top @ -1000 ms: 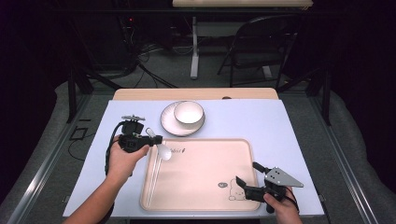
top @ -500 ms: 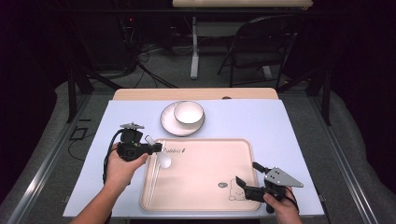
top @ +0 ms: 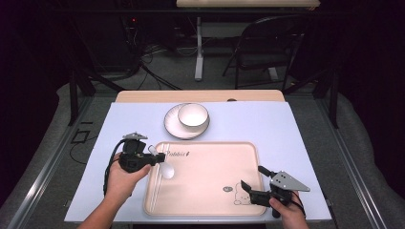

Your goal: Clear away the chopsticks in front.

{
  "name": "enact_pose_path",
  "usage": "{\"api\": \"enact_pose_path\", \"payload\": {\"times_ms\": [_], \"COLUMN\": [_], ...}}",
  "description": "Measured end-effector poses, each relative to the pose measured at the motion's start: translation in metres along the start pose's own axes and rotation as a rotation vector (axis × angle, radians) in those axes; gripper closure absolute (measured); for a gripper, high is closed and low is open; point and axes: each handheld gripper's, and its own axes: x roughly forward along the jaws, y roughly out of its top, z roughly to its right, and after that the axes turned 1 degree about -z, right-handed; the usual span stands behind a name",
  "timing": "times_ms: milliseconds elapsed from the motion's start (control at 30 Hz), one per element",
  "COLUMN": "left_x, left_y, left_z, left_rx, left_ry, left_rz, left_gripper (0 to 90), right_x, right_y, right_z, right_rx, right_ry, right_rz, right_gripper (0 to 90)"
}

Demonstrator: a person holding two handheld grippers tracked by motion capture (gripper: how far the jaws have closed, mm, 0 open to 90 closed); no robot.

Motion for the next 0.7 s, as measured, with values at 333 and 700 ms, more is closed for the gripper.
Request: {"api": "enact_pose_path", "payload": {"times_ms": [333, 700], "left_x": [0.003, 0.005], "left_y": [-0.012, -0.025], "left_z": [-0.002, -0.002], "left_rx": [-0.005, -0.005], "left_ry": [-0.005, -0.003], "left_rz": [-0.024, -0.048], "left_gripper": [85.5, 85.5], "right_x": [0.000, 0.000], "right_y": [0.000, 0.000], "right_z": [0.000, 0.000], "right_rx": [0.002, 0.000], "right_ry": [0.000, -0.001], "right_rz": [-0.001, -0.001], "right_gripper": [14.3, 14.3]}}
